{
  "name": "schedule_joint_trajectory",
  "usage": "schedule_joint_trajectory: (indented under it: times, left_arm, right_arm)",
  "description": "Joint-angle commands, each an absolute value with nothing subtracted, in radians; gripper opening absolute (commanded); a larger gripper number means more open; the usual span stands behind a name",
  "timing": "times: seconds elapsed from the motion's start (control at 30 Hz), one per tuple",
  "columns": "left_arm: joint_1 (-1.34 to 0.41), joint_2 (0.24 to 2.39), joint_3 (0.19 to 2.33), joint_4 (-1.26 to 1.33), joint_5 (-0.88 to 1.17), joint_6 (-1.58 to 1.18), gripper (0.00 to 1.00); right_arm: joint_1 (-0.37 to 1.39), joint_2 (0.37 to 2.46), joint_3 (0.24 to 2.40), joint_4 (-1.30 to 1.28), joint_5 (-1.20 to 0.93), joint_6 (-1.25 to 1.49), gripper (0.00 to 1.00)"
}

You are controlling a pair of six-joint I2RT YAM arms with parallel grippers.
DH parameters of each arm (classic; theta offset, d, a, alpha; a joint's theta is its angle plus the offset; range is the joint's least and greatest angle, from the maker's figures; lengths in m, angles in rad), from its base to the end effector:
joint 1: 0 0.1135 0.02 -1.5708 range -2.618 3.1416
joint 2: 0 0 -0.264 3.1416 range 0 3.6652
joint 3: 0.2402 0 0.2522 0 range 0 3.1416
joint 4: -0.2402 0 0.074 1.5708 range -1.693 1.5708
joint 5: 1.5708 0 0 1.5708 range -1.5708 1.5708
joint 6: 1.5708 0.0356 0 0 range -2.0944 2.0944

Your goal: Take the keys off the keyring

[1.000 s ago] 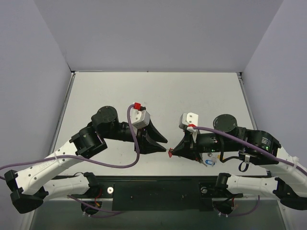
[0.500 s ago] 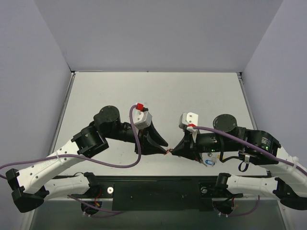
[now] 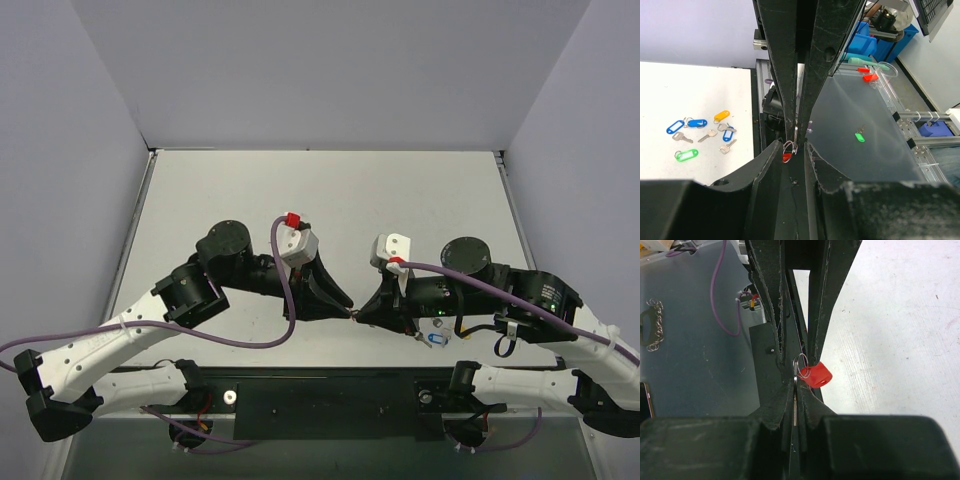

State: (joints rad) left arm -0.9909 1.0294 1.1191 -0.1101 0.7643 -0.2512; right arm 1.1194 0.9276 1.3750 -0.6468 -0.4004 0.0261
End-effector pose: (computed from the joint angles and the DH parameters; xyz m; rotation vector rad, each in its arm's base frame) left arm 0.1012 -0.1994 0.4194 1.2372 1.3414 -1.5230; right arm 0.0578 0.1511 0.4637 -1.2476 1.4481 1.1576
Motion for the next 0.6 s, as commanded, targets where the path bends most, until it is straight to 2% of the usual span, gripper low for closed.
schedule_joint_trajectory:
  times: [0.0, 0.2, 0.3, 0.57]
  left_arm:
    - [-1.000, 1.031, 1.137, -0.060, 0.779, -0.264, 0.33]
    - [-1.000, 1.029, 1.140, -0.075, 0.767, -0.267, 0.33]
    - [-1.000, 1.031, 1.140, -0.075, 0.764, -0.271, 0.28]
    - [-1.000, 1.037, 1.144, -0.080, 0.747, -0.285, 0.28]
  right_arm:
    - [1.115, 0.931, 1.411, -0.606, -0.397, 0.034, 0.00]
    - [1.115, 0.931, 1.408, -0.601, -0.382, 0.041, 0.00]
    - [1.117, 0.928, 1.404, -0.595, -0.380, 0.046, 0.00]
    - [1.118, 0.928, 1.405, -0.577, -0.376, 0.058, 0.00]
